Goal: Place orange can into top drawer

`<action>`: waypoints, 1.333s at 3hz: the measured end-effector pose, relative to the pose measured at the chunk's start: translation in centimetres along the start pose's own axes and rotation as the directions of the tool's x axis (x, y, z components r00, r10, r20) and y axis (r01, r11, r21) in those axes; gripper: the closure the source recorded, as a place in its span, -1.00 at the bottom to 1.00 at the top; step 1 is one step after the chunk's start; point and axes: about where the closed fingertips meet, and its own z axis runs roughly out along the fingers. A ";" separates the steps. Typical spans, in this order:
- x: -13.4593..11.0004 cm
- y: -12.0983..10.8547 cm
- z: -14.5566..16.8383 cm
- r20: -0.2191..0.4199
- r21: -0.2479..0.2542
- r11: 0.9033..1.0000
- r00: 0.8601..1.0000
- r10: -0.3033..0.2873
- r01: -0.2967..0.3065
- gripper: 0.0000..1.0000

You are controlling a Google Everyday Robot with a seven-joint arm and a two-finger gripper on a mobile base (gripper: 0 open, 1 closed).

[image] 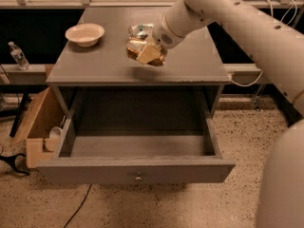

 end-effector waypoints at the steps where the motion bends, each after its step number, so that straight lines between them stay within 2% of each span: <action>1: 2.1 2.0 -3.8 0.071 -0.014 1.000 0.997 0.003 -0.002 1.00; 2: 2.0 1.8 -3.2 0.060 -0.014 1.000 0.998 0.005 -0.004 1.00; 3: 2.1 3.0 -3.3 0.069 -0.047 0.999 0.998 0.006 -0.002 1.00; 4: 3.0 6.7 -4.4 0.056 -0.068 0.997 0.998 0.033 -0.030 1.00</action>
Offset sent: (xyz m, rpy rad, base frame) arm -0.0245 -0.0213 0.0066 0.0481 -0.0036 0.0141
